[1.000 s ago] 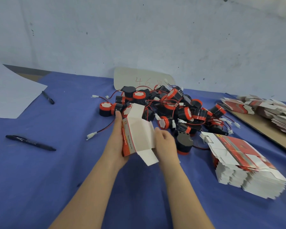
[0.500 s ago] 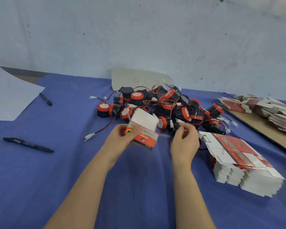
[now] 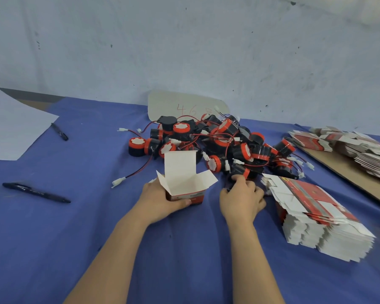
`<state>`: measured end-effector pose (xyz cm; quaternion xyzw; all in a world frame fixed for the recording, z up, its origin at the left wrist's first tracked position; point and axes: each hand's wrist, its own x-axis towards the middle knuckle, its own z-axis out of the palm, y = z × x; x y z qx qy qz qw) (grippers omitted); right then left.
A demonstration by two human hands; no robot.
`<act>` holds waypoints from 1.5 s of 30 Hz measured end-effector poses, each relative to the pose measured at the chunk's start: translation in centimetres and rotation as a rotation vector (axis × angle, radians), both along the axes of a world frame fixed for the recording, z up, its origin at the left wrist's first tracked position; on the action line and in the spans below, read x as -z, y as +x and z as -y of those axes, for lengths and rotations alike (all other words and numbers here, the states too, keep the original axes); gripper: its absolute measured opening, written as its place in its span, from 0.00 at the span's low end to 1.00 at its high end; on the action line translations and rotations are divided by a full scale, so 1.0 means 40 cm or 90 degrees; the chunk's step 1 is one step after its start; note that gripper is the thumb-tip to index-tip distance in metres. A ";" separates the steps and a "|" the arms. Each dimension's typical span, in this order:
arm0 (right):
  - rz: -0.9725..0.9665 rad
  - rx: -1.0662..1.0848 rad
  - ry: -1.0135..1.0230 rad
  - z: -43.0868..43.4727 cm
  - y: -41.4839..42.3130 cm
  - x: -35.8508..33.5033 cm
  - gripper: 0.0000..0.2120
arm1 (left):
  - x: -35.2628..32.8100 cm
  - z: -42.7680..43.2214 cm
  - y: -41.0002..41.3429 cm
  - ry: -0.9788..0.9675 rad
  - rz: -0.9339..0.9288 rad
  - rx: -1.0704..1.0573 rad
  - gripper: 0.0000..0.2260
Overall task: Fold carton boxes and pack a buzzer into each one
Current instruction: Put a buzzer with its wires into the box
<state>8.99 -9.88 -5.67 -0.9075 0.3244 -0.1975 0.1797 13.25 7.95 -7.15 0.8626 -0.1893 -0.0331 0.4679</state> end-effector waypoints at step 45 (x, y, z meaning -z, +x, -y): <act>0.086 -0.445 0.152 -0.089 -0.003 -0.031 0.22 | -0.002 -0.015 0.002 -0.093 -0.001 0.093 0.20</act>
